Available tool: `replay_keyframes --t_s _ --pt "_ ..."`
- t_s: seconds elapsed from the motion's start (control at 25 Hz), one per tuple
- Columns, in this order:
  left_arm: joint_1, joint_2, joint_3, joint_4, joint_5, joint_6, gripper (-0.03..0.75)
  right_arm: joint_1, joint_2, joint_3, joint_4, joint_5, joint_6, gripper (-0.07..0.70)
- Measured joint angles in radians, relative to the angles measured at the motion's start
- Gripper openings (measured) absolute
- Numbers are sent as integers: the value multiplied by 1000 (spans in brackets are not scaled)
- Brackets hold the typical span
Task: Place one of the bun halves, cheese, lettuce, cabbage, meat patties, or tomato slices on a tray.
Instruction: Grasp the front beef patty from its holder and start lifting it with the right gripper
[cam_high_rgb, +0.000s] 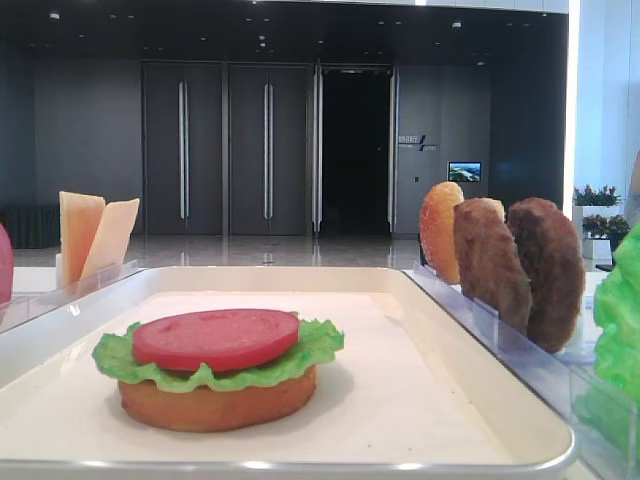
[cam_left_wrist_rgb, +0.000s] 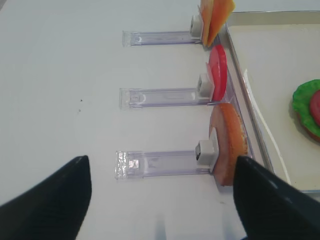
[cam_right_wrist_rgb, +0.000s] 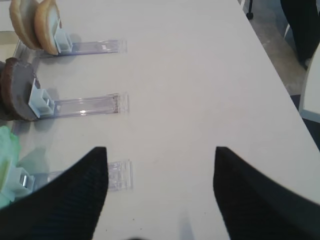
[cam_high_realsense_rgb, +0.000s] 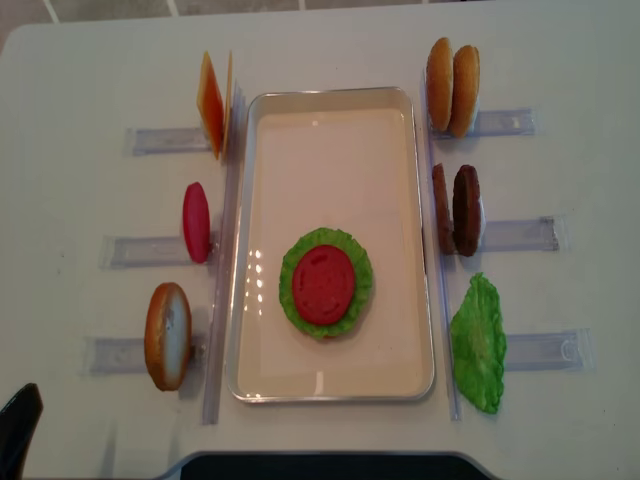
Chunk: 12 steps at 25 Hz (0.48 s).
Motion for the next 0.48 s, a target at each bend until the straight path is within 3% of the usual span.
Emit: replay_keyframes --t_s 0.2,0.48 --pt "0 0 0 0 0 0 692 0 165 -48 0 -8 0 464" --pt "0 0 0 0 -1 0 692 0 566 -185 41 -58 -1 464"
